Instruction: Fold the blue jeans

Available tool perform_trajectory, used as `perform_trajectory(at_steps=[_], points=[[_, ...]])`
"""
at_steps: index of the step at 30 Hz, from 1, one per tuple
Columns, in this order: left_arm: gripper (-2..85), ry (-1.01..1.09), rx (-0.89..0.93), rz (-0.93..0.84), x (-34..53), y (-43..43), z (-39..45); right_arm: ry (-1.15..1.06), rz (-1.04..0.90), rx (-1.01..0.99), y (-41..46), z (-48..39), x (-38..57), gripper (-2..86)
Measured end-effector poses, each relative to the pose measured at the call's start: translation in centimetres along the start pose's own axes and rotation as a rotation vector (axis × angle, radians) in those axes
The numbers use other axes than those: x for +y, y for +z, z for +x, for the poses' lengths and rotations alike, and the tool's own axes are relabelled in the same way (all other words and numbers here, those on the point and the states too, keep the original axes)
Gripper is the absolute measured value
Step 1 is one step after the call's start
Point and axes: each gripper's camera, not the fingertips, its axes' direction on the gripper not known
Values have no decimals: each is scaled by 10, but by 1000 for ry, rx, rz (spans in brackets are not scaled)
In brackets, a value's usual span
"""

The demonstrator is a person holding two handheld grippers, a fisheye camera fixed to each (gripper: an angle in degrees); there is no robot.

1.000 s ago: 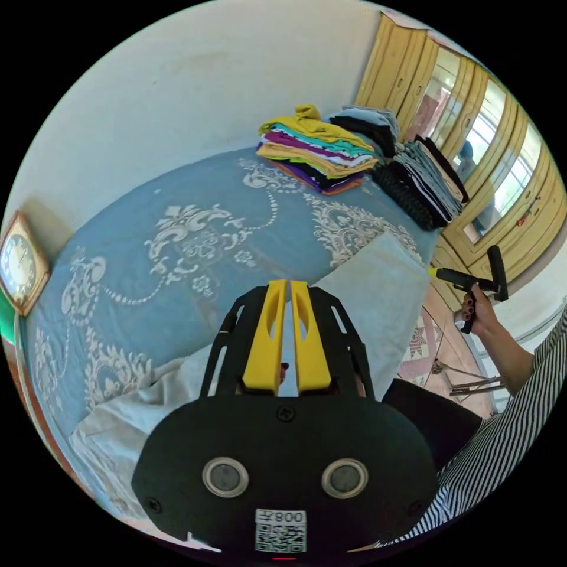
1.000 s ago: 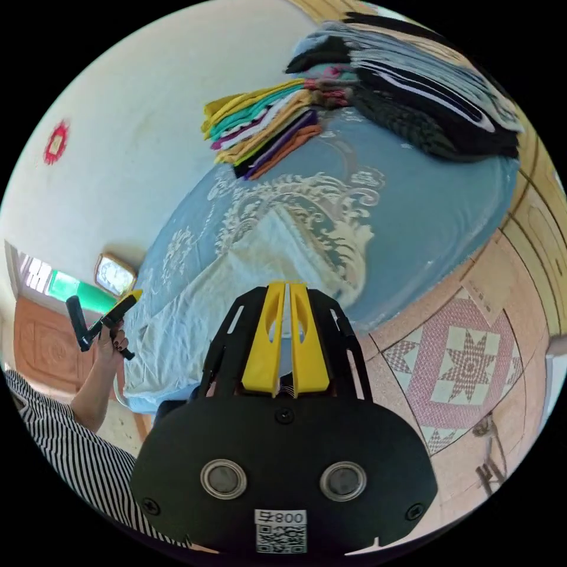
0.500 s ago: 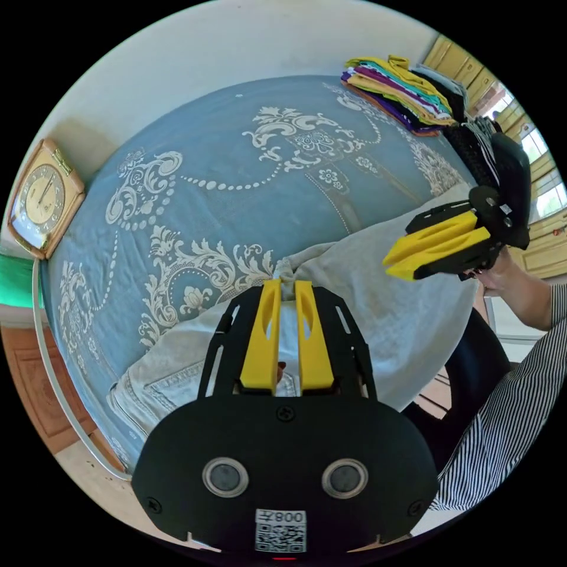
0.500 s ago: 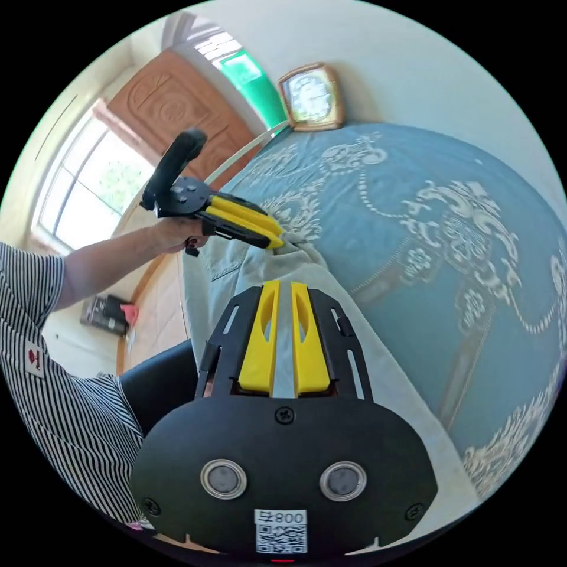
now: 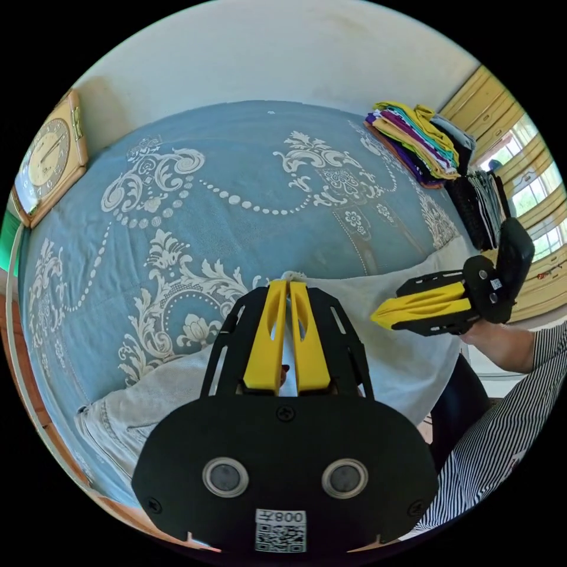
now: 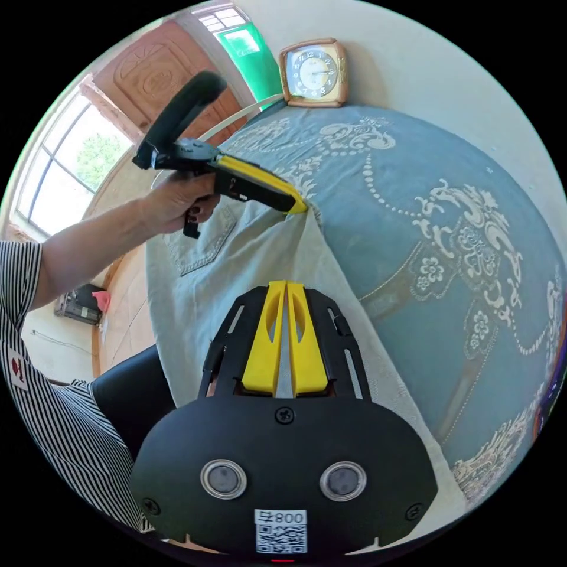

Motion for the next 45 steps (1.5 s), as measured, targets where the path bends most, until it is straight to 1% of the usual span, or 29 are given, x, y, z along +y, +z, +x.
perform_trajectory(at_steps=[7,10,15,21,28,33,36,40,43,45], points=[[6,47,-9,94,47,-29,-15,2,12,26,21,-3,-60,47],[6,98,-24,122,68,-41,-14,-23,0,40,32,-13,-77,51],[6,190,-100,145,101,-59,-5,-60,18,52,34,-30,-88,32],[6,209,-155,193,118,-72,-12,-97,61,119,29,-48,-102,10],[7,175,-139,221,124,-69,-29,-80,77,147,28,-47,-118,6],[7,180,-101,248,163,-89,-32,-92,105,88,21,-56,-117,5],[7,198,-89,233,187,-99,-27,-135,125,91,16,-74,-109,5],[7,224,-135,244,193,-107,-20,-152,142,121,13,-79,-110,5],[7,218,-172,263,178,-101,-24,-123,154,141,10,-66,-124,5],[7,198,-198,211,161,-80,-32,-73,104,145,17,-47,-140,5]])
